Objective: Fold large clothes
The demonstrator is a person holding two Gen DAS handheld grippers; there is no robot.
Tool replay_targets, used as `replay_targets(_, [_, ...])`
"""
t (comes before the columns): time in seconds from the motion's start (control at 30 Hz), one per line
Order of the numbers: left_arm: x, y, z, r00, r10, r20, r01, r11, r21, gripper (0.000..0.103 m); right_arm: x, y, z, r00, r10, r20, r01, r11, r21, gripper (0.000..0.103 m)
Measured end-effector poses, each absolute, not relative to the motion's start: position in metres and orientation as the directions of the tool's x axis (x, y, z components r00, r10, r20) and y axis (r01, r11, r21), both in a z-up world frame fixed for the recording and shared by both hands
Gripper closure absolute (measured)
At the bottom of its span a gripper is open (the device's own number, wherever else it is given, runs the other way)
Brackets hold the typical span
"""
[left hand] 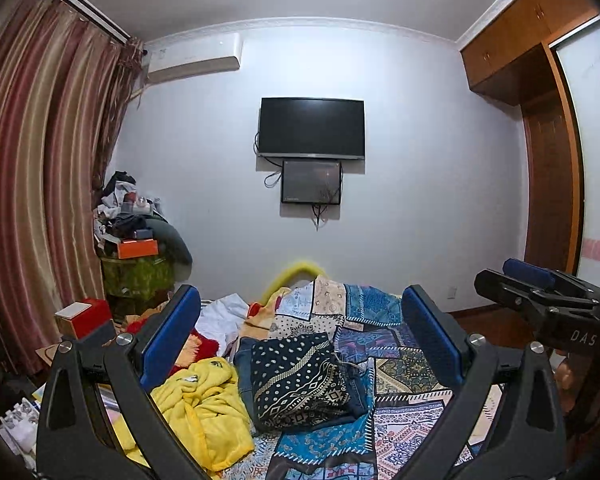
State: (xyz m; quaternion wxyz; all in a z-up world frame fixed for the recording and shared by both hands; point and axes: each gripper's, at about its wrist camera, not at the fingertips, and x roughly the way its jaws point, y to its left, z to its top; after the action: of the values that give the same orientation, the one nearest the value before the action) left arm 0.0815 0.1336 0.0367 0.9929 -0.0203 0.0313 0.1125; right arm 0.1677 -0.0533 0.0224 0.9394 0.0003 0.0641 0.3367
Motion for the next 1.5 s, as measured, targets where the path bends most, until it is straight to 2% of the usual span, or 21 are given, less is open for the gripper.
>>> replay_targets(0.1, [0.077,0.133,0.033,0.969,0.235,-0.074,-0.239,0.970,-0.041,0.001,0.155,-0.054,0.019,0.787,0.604,-0.125,-0.605,0.795,0.033,0.023])
replay_targets(0.17, [0.079,0.133,0.029,0.967,0.239,-0.086,-0.242,0.970,-0.032,0.001,0.148,-0.057,0.016,0.793,0.594,-0.133,-0.595,0.803,0.035,0.017])
replay_targets(0.23, [0.081,0.132,0.026,0.965,0.243,-0.099,-0.247,0.969,-0.026,0.001,0.143,-0.059,0.014,0.806,0.578,-0.130,-0.580,0.814,0.027,0.007])
replay_targets(0.33, [0.083,0.130,0.021,0.964,0.241,-0.116,-0.245,0.969,-0.024,0.001,0.139,-0.059,0.012,0.828,0.548,-0.122,-0.551,0.835,0.013,0.000])
replay_targets(0.8, [0.094,0.133,0.010,0.957,0.231,-0.173,-0.242,0.969,-0.046,0.000,0.156,-0.058,0.002,0.830,0.529,-0.176,-0.534,0.845,0.023,0.000])
replay_targets(1.5, [0.102,0.134,0.005,0.953,0.217,-0.211,-0.230,0.972,-0.040,0.000,0.161,-0.060,-0.001,0.828,0.531,-0.178,-0.533,0.845,0.044,0.000])
